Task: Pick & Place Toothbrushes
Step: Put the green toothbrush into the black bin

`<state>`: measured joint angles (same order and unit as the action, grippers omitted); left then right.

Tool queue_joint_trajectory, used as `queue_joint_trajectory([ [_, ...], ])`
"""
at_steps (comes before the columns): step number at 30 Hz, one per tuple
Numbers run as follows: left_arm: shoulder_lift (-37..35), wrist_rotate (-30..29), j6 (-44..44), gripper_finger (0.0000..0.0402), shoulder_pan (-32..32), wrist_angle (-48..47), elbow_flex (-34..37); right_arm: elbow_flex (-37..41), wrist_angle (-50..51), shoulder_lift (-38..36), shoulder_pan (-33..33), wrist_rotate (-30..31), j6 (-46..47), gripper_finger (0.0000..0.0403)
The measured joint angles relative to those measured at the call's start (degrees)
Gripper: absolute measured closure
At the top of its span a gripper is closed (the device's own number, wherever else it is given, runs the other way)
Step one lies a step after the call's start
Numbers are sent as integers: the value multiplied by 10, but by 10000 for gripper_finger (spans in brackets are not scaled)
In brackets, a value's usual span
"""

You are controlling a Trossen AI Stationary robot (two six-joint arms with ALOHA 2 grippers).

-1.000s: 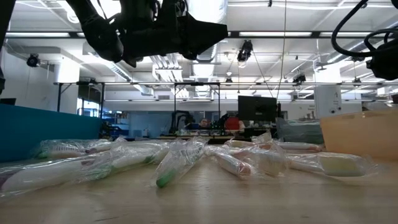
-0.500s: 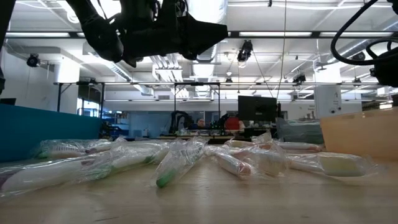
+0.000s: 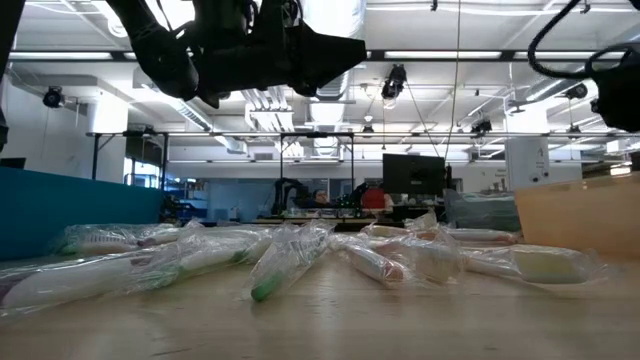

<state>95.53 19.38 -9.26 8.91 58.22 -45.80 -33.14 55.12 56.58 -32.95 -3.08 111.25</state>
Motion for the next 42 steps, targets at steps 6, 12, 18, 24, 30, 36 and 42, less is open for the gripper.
queue_joint_trajectory([
  [6, 0, 0, 0, 225, 0, 0, 0, -38, 1, -1, 0, 18, -10, 249],
  [12, 0, 0, 0, 225, 0, 0, 0, -83, 0, -1, 0, 99, -42, 250],
  [18, 0, 0, 0, 225, 0, 0, 1, -120, -2, -1, 0, 158, -78, 277],
  [24, 0, 0, 0, 225, 0, 0, 1, -148, -2, 1, 0, 198, -116, 303],
  [30, 0, 0, 0, 225, 0, 0, 1, -180, -2, 2, 0, 272, -191, 329],
  [36, 0, 0, 0, 225, 0, 0, 1, -212, -2, 2, 0, 349, -293, 352],
  [42, 0, 0, 0, 225, 0, 0, 1, -238, -6, 2, 0, 415, -412, 367],
])
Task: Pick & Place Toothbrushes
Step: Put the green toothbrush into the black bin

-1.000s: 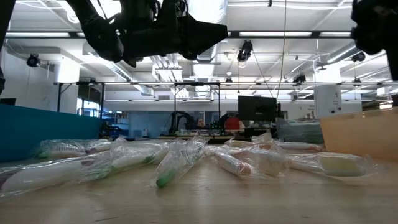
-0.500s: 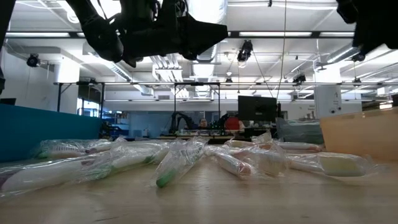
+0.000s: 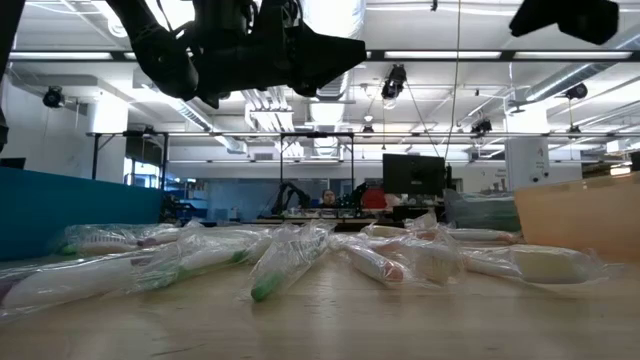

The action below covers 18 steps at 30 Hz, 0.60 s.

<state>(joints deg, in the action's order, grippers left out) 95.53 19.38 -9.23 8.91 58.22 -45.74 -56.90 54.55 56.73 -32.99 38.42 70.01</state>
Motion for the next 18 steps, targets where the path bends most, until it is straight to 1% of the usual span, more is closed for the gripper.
queue_joint_trajectory([
  [9, 0, 0, 8, 225, 0, -11, 0, 1, -12, 6, 0, 126, -197, 382],
  [12, 0, -7, 34, 225, 0, -33, -3, 6, -14, 14, 1, 170, -231, 391],
  [15, -2, -52, 48, 225, 2, -80, -12, 16, -14, 25, 1, 205, -239, 393],
  [18, -7, -121, 49, 225, 2, -163, -24, 32, -13, 36, 0, 228, -237, 394],
])
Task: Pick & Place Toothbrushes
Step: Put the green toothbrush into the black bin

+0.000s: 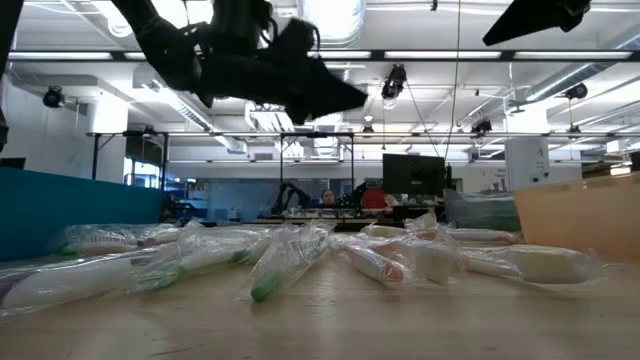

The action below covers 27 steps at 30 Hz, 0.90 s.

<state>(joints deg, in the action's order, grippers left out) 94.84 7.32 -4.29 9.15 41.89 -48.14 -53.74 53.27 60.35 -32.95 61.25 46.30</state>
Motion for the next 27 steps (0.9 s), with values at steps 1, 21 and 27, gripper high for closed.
queue_joint_trajectory([
  [1, -3, -25, 2, 225, 0, -36, -4, 5, 0, 4, 0, 4, 0, 394],
  [21, -39, -360, 473, 225, 15, -781, -149, 77, -1, 34, 6, 4, 75, 394],
  [27, -39, -359, 561, 225, 23, -831, -137, 77, -1, 31, 6, 4, 73, 394],
])
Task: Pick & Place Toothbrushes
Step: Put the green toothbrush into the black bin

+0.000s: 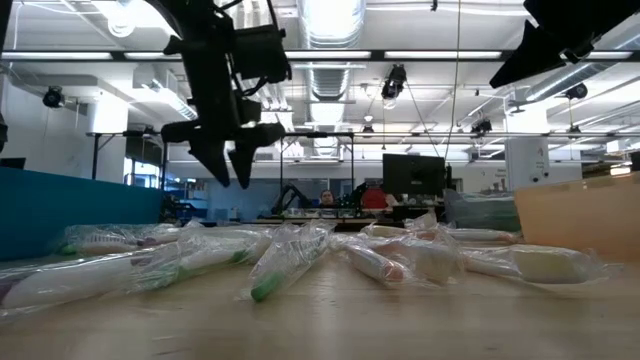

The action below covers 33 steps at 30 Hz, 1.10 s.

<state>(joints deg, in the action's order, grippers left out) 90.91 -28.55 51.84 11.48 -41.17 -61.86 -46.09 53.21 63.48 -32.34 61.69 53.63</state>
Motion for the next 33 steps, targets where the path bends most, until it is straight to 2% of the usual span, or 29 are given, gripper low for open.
queue_joint_trajectory([
  [8, 0, 26, 9, 225, 14, -4, 9, 0, -2, 0, 0, 0, 4, 394],
  [15, 0, 59, 17, 225, 14, 17, 43, 1, -9, 0, 0, 0, 4, 394],
  [22, 0, 82, 19, 225, 14, 84, 79, 1, -13, 0, 0, 0, 4, 394],
  [33, 65, 114, 18, 225, 13, 101, 85, 1, -17, 0, 0, -1, 4, 394],
])
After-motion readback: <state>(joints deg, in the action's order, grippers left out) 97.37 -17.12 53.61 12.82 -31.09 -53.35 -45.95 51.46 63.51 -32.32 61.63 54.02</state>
